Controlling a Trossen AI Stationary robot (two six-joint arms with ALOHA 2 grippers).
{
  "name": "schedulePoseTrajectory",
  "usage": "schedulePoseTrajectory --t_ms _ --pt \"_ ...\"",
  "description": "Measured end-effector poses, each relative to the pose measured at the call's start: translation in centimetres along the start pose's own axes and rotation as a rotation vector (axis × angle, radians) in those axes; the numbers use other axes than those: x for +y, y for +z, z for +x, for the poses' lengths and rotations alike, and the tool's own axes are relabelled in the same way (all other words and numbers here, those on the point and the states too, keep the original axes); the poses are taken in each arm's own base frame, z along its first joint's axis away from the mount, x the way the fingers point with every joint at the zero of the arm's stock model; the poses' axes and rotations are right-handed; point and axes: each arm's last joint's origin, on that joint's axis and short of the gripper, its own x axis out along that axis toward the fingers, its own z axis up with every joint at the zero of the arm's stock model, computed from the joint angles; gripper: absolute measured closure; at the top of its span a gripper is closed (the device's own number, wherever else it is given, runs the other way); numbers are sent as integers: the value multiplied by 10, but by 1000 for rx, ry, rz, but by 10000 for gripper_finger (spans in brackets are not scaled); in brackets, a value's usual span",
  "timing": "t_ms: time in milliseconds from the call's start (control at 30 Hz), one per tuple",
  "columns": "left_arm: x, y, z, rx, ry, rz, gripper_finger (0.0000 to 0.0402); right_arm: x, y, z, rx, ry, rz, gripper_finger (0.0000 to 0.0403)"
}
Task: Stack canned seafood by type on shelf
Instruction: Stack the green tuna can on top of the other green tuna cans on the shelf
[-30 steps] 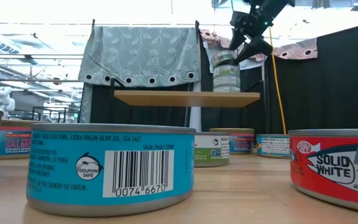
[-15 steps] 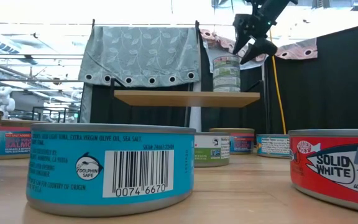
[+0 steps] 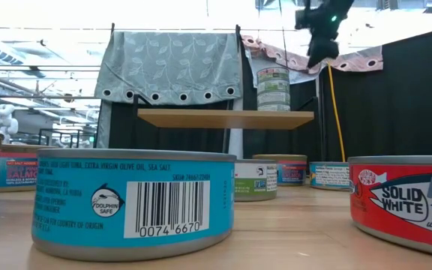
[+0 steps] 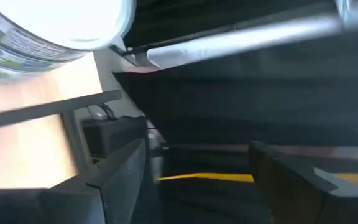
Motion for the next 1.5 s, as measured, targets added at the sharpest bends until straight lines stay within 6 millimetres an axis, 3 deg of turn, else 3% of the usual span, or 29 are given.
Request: schedulePoseTrajectory --t_ms 133,267,367,467,567,767,867,1000,1233,1500 --pt "-8 -15 9 52 -14 23 103 2 -20 -38 -51 109 219 162" --pt "-15 -26 16 124 -71 -20 113 2 -39 -80 -289 479 460 214" --pt "-21 -31 12 153 -121 -42 144 7 -54 -107 -458 778 563 258" --pt "-29 -33 4 160 -201 -47 197 24 -68 -121 -550 998 572 295" --pt "-36 -34 -5 157 -262 -60 264 54 -85 -119 -559 1107 542 322" --pt "-49 -39 -22 183 -387 -114 389 122 -104 -91 -636 1201 610 353" --pt "-61 -36 -27 138 -475 -127 391 150 -105 -78 -713 1223 620 361" --pt "-83 -38 -20 44 -590 -135 393 174 -102 -67 -806 1239 631 368" --pt "-112 -52 16 -12 -613 -222 398 191 -95 -62 -901 1253 634 369" --pt "-134 -74 71 92 -525 -219 398 208 -82 -70 -894 1346 597 369"
